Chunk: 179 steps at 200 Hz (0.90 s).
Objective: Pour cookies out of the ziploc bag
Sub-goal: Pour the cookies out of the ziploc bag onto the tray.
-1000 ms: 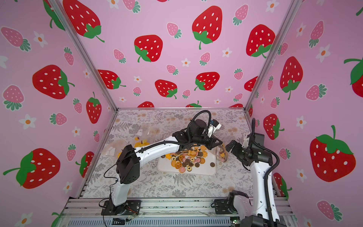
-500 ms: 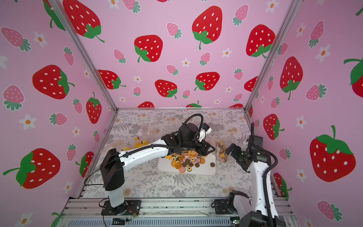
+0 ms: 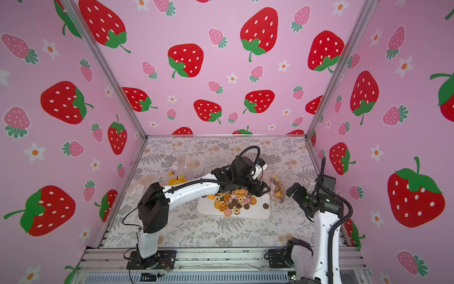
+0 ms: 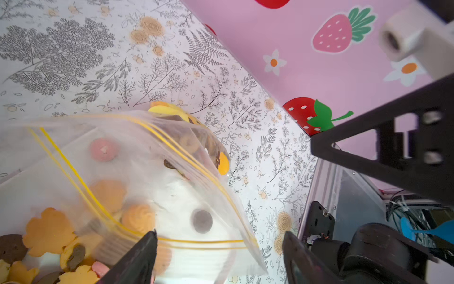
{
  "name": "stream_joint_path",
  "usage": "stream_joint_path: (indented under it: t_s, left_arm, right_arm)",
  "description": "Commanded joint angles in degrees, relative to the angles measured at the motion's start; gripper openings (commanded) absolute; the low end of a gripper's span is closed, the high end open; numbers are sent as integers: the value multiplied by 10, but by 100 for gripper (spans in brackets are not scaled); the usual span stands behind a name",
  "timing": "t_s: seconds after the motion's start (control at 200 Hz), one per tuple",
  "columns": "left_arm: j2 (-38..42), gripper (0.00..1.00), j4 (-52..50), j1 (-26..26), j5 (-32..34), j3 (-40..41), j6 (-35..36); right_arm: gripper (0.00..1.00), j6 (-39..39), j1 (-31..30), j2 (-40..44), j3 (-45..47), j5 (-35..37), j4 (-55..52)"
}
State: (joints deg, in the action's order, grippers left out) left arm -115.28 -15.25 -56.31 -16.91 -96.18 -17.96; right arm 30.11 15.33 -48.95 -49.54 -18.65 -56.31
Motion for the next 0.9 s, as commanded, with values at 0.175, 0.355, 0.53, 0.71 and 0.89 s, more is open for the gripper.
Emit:
stream_joint_path:
  t_s: [0.175, 0.355, 0.53, 0.71, 0.89]
  left_arm:
    - [-37, 81, -36, -4, -13, -78, 12]
    - [-51, 80, -59, -11, -45, -92, 34]
    - [-59, 76, -78, -16, -40, -94, 45]
    - [-83, 59, -103, -18, -40, -124, 51]
    - [-95, 35, -110, -19, -39, -145, 51]
  right_arm:
    - [100, -8, 7, 9, 7, 1, -25]
    - [100, -8, 15, 9, 8, 6, -24]
    - [100, -3, 26, 10, 3, 28, -24]
    - [100, 3, 31, 10, 7, 21, -18]
    - [100, -1, 32, 8, 10, 22, -16]
